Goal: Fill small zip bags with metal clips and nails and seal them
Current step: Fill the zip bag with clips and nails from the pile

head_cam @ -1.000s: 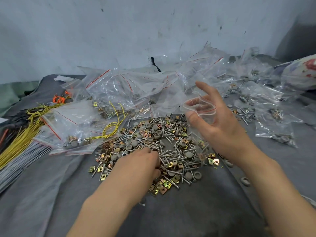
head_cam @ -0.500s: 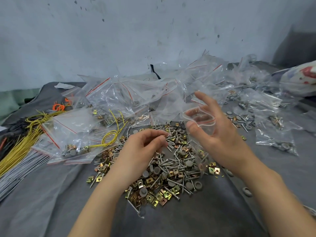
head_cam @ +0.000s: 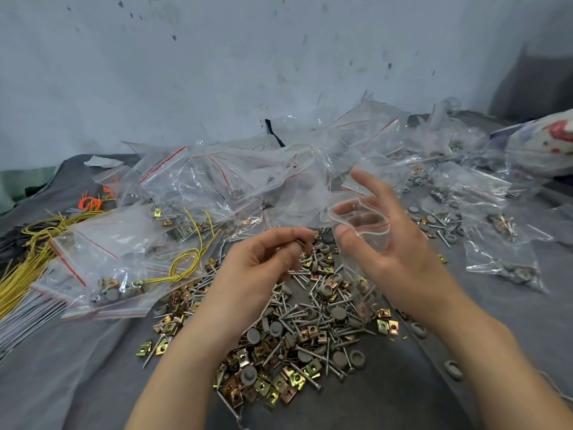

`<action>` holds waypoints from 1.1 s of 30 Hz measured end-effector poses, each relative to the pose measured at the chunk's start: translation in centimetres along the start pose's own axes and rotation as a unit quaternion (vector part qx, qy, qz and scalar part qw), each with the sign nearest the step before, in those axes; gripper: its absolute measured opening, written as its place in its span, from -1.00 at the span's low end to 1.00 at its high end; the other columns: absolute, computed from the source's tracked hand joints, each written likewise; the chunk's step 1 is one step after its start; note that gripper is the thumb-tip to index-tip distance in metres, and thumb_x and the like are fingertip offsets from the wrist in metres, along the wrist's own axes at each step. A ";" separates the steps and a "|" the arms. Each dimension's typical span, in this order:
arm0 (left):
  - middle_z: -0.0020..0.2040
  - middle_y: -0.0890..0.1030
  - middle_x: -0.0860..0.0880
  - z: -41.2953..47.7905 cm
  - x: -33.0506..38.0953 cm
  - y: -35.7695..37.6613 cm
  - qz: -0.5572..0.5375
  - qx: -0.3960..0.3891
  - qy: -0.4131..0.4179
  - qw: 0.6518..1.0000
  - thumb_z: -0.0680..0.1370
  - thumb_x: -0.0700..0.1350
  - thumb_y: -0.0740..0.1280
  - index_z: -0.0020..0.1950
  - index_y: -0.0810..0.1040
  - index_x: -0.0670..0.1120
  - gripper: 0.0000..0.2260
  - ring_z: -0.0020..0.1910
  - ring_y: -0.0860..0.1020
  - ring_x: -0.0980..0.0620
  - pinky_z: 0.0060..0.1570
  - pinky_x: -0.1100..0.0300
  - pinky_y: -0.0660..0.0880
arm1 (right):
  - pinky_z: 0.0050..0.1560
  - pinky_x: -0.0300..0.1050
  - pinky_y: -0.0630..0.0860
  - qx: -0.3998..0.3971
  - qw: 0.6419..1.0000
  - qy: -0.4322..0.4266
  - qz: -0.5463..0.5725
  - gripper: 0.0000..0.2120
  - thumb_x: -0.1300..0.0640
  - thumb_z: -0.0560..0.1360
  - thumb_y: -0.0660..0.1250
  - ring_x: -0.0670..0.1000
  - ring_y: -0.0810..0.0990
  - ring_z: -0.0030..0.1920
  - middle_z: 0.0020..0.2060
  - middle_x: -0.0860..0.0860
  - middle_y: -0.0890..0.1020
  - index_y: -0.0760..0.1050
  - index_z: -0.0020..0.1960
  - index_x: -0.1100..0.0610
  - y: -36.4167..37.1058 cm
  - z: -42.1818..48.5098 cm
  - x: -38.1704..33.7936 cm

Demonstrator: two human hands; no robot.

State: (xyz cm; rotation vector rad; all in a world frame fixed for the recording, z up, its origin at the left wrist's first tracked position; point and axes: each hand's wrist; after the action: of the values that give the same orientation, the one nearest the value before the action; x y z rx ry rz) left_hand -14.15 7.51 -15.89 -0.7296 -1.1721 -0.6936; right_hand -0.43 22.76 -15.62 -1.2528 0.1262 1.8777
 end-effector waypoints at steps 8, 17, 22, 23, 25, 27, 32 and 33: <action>-0.02 0.71 0.02 0.4 -0.4 -0.6 -0.046 0.022 -0.012 0.999 0.50 -0.02 0.39 0.16 0.63 0.11 -0.76 -0.16 0.60 0.18 -0.16 0.32 0.53 | -0.01 -0.54 0.40 -0.009 1.000 0.000 -0.003 -0.41 0.02 0.58 0.38 -0.26 0.58 0.10 0.10 -0.28 0.58 0.23 0.52 -0.20 0.2 0.1 0.3; -0.18 0.68 0.03 0.6 0.2 -0.3 -0.119 0.098 -0.043 0.987 0.57 -0.18 0.35 0.03 0.60 -0.06 -0.92 -0.25 0.58 0.12 -0.21 0.21 0.52 | 0.01 -0.58 0.37 -0.003 1.000 0.002 0.007 -0.44 0.02 0.58 0.38 -0.30 0.53 0.14 0.08 -0.28 0.59 0.25 0.51 -0.16 0.3 0.1 0.4; -0.18 0.67 0.02 0.8 0.5 -0.5 -0.187 0.104 -0.053 0.975 0.41 -0.08 0.40 0.07 0.61 -0.07 -0.75 -0.28 0.55 0.13 -0.19 0.20 0.49 | 0.06 -0.52 0.39 0.014 1.000 0.009 0.024 -0.46 -0.10 0.50 0.36 -0.26 0.55 0.15 0.11 -0.28 0.60 0.27 0.43 -0.29 0.3 0.5 0.5; -0.17 0.67 0.03 0.8 0.5 -0.5 -0.191 0.105 -0.055 0.974 0.39 -0.07 0.41 0.08 0.63 -0.07 -0.72 -0.27 0.55 0.13 -0.18 0.21 0.49 | 0.06 -0.51 0.39 0.015 0.999 0.011 0.028 -0.46 -0.10 0.50 0.36 -0.26 0.56 0.15 0.11 -0.28 0.60 0.28 0.43 -0.30 0.3 0.5 0.5; -0.16 0.68 0.04 0.9 0.5 -0.6 -0.187 0.110 -0.059 0.974 0.38 -0.07 0.41 0.09 0.64 -0.08 -0.70 -0.28 0.54 0.16 -0.17 0.23 0.48 | 0.06 -0.52 0.39 0.016 0.999 0.011 0.034 -0.46 -0.10 0.51 0.36 -0.26 0.56 0.16 0.11 -0.27 0.60 0.28 0.44 -0.29 0.4 0.6 0.5; -0.17 0.68 0.05 1.0 0.4 -0.6 -0.180 0.115 -0.064 0.975 0.38 -0.06 0.41 0.07 0.64 -0.08 -0.71 -0.29 0.54 0.18 -0.15 0.24 0.47 | 0.07 -0.51 0.39 0.014 0.999 0.009 0.038 -0.46 -0.08 0.52 0.36 -0.27 0.56 0.16 0.11 -0.27 0.60 0.28 0.44 -0.28 0.4 0.6 0.5; -0.19 0.65 0.06 1.2 0.4 -0.5 -0.169 0.123 -0.066 0.976 0.54 -0.15 0.33 0.08 0.60 -0.09 -0.86 -0.29 0.55 0.17 -0.10 0.16 0.48 | 0.05 -0.51 0.41 0.013 0.999 0.009 0.045 -0.45 -0.07 0.51 0.37 -0.26 0.56 0.17 0.11 -0.26 0.60 0.27 0.44 -0.27 0.4 0.8 0.5; -0.20 0.64 0.05 1.3 0.4 -0.4 -0.166 0.127 -0.067 0.976 0.58 -0.18 0.30 0.08 0.59 -0.09 -0.88 -0.29 0.55 0.16 -0.08 0.14 0.48 | 0.05 -0.52 0.41 0.013 0.999 0.009 0.045 -0.45 -0.07 0.51 0.37 -0.27 0.56 0.17 0.12 -0.26 0.60 0.27 0.45 -0.27 0.5 0.8 0.5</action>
State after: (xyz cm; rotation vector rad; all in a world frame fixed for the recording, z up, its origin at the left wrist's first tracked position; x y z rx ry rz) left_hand -15.07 8.26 -15.18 -0.3716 -1.4948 -0.7607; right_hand -1.42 23.21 -15.79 -1.2652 0.2187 1.9371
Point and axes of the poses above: each hand's wrist, its own z-axis towards the middle knuckle, its own y-axis out of the palm, x = y × z
